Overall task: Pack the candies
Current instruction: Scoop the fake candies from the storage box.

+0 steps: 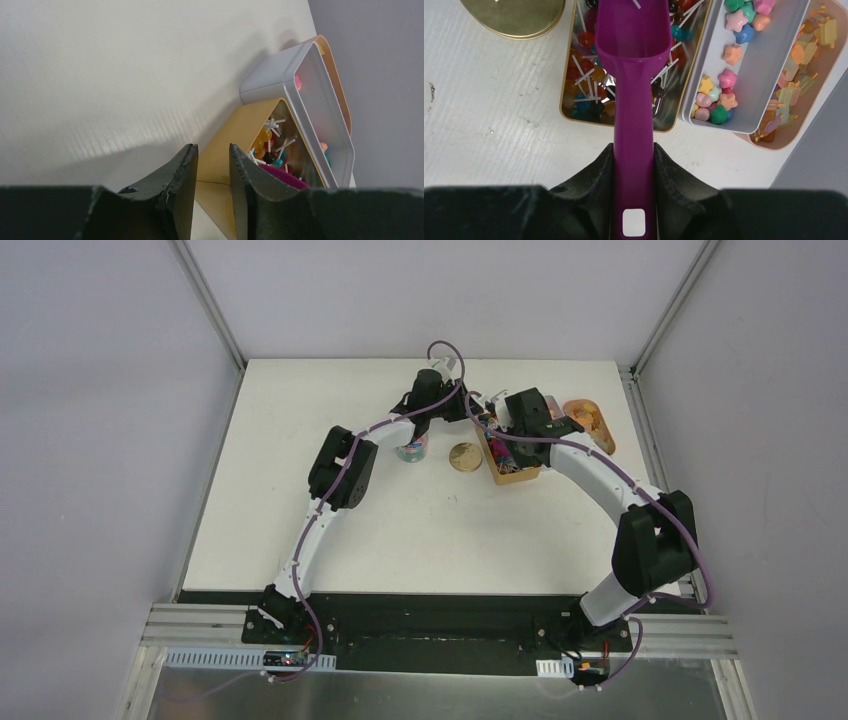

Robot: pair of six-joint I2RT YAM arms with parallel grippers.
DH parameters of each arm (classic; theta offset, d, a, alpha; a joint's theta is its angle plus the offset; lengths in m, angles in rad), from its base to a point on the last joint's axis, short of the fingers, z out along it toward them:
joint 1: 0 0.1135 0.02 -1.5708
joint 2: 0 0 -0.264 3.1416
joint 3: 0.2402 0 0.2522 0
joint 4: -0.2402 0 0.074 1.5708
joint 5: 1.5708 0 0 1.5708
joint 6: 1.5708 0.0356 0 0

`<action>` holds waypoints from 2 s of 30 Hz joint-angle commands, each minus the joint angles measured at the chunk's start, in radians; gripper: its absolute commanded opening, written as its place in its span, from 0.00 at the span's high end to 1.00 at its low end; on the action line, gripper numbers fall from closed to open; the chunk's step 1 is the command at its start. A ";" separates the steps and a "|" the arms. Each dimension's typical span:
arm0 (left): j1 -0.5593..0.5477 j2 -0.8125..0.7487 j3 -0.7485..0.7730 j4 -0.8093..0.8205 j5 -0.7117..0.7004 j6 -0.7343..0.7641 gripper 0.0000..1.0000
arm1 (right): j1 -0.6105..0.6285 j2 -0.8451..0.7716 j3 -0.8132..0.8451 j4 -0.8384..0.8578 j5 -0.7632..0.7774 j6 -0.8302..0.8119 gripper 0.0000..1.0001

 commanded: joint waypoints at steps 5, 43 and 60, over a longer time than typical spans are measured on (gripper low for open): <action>-0.010 0.000 -0.013 0.062 0.031 -0.013 0.71 | -0.003 0.011 -0.050 0.119 0.028 -0.006 1.00; -0.016 -0.008 -0.012 0.091 0.033 -0.027 0.73 | -0.002 -0.111 -0.399 0.598 0.036 0.055 1.00; -0.016 -0.006 -0.008 0.093 0.029 -0.026 0.73 | -0.020 -0.175 -0.525 0.797 0.013 0.098 1.00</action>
